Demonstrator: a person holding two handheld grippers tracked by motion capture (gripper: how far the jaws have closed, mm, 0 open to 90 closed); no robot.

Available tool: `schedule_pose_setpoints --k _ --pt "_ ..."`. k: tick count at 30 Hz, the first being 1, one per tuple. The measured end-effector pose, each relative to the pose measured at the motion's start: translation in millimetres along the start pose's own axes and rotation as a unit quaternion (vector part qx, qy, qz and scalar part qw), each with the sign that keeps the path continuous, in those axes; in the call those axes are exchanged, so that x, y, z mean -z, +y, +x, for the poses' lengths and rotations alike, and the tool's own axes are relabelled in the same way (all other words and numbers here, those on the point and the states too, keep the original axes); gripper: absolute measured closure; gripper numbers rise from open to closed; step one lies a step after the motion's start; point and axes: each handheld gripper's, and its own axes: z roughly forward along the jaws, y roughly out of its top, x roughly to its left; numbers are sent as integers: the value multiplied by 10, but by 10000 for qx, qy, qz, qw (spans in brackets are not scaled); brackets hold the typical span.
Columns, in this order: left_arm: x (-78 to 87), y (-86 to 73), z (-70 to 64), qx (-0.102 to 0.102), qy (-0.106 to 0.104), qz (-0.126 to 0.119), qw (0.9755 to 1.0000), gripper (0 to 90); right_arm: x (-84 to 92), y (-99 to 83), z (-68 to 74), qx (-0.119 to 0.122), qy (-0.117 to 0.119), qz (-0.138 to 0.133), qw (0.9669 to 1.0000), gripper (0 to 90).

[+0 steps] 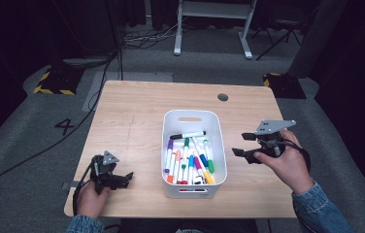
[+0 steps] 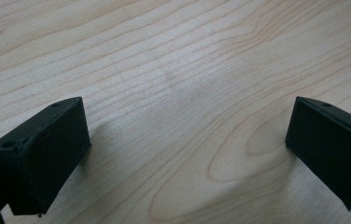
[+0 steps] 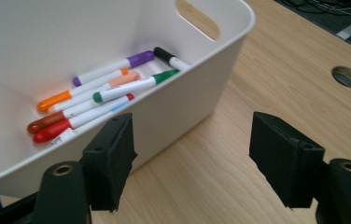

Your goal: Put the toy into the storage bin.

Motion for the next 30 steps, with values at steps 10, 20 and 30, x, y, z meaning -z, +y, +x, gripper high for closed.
schedule_pose_setpoints --k 10,20,30 --pt "-1 0 0 5 -11 1 10000 0 74 -344 -318 -505 -441 5 9978 318" --pt "-4 4 4 -7 3 3 10000 0 118 -671 -469 -759 -609 117 9952 319" --pt "-3 4 4 -6 1 8 10000 0 129 -996 -546 -964 -784 237 9920 312"
